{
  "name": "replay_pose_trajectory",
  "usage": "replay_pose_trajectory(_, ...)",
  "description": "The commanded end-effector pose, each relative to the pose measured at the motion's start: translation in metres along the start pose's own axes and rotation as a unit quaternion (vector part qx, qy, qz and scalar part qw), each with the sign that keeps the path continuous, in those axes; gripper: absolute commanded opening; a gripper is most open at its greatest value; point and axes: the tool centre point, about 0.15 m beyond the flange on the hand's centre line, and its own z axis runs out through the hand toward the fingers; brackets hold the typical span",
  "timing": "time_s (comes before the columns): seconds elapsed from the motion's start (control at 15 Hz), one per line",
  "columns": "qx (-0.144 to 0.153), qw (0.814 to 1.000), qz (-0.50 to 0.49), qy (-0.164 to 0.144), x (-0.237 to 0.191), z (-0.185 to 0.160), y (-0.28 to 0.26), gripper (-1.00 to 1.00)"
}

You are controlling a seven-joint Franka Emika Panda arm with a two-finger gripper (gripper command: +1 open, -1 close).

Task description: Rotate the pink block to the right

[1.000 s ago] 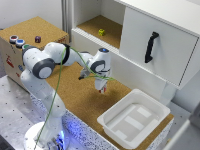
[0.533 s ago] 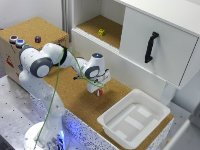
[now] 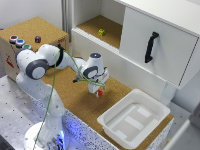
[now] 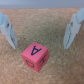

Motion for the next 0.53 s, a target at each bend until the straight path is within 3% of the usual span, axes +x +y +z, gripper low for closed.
replay_pose_trajectory(0.0,-0.04,0.96,-0.276,-0.007,-0.006,-0.034,-0.005,1.0)
replay_pose_trajectory(0.2,-0.017,0.907,-0.421,0.0,-0.008,-0.019,-0.008,1.0)
replay_pose_trajectory(0.27,-0.023,0.89,-0.455,0.005,-0.008,-0.012,-0.007,1.0)
replay_pose_trajectory(0.47,0.0,0.882,-0.472,0.007,0.007,0.01,0.0,1.0)
